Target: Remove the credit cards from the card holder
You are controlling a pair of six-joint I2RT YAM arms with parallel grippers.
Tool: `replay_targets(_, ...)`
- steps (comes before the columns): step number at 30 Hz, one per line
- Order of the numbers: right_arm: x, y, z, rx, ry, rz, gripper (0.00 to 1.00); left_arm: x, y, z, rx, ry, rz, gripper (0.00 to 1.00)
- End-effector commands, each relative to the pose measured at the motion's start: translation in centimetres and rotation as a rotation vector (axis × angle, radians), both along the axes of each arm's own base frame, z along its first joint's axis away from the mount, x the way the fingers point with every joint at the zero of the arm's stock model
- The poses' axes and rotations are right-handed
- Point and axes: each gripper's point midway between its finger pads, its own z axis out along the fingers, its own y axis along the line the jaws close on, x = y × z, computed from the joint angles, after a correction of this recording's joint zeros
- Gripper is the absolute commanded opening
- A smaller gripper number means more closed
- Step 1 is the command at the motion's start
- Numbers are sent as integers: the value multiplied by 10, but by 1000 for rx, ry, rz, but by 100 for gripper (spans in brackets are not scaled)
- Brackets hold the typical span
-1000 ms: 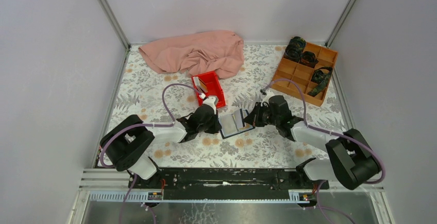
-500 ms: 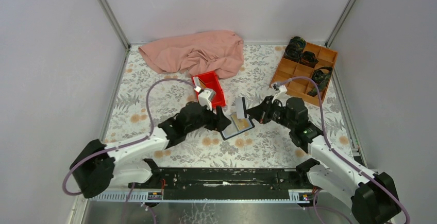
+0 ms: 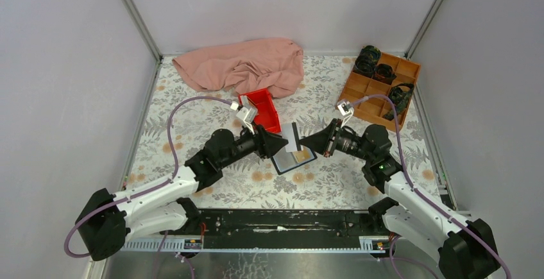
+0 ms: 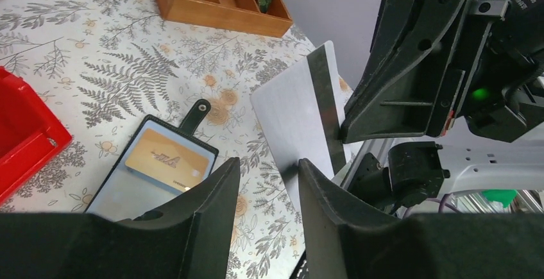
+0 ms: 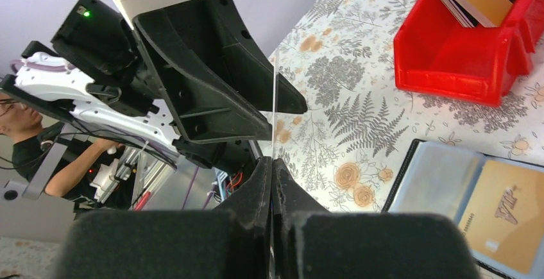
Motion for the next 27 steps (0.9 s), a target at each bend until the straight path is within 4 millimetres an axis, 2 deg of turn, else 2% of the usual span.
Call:
replay_targets(1,-14,3,28,82,-71,74,0,-8,-7,20,-81,-59,-53,45)
replay_targets(4,-13,3,26,81,-67,75,0,-10,-7,23,-100,-68,-66,43)
replay_targets(7,-12,3,22,77,-58,73,0,-13,-9,27,-107,-73,-87,31)
replay_targets(10,-11,4,19,72,-55,71,0,-15,-10,27,-106,-75,-100,6)
replay_targets(11,-10,4,18,68,-53,70,0,-17,-10,27,-106,-75,-106,0)
replay_targets(23,-8,8,16,55,-53,94,0,-28,-11,25,-83,-92,-172,0)
replay_targets(24,-10,8,16,56,-55,103,0,-28,-12,25,-75,-91,-177,4)
replay_targets(25,-10,9,17,60,-58,110,0,-29,-12,24,-65,-92,-178,12)
replay_targets(27,-13,9,19,66,-63,126,0,-28,-9,25,-57,-100,-171,23)
